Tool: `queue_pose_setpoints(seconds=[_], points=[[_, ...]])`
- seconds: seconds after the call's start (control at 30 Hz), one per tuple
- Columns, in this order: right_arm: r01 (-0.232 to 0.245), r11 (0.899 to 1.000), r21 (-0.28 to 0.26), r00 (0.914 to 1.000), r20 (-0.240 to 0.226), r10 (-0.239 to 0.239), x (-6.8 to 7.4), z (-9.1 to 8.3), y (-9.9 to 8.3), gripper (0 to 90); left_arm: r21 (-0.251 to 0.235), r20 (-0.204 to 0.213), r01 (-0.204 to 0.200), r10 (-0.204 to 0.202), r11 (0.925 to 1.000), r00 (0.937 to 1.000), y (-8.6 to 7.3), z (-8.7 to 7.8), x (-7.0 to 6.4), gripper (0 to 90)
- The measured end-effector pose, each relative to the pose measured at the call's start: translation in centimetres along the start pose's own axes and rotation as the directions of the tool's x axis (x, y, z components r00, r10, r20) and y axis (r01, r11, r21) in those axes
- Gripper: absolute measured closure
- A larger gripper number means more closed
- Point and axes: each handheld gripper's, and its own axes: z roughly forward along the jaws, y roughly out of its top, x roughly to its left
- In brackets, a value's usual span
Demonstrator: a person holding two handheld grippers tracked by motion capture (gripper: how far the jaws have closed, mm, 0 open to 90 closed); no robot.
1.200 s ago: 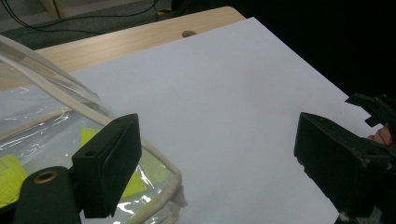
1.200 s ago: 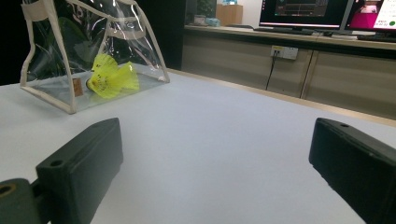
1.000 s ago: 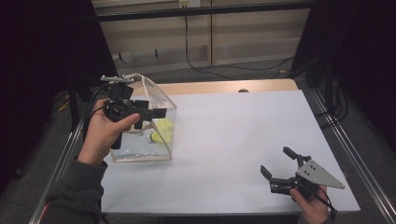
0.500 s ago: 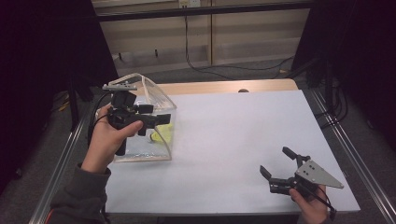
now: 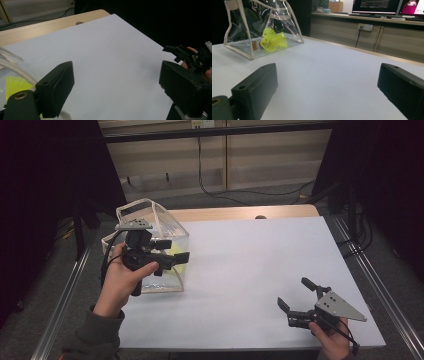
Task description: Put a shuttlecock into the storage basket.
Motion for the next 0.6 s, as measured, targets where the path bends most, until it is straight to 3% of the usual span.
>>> queue_pose_setpoints(seconds=[0.27,0.6], points=[[0.000,1.000,-0.003,1.0000,0.001,0.000,0.0,0.0,0.1,2.7,-0.033,0.032,-0.010,0.011,0.9994,0.9994,-1.5,0.5,-0.4,12.6],[-0.001,1.000,-0.001,1.0000,0.000,0.001,0.0,0.0,0.1,2.7,-0.042,0.034,-0.022,0.024,0.9989,0.9991,-3.1,0.8,-0.5,12.0]])
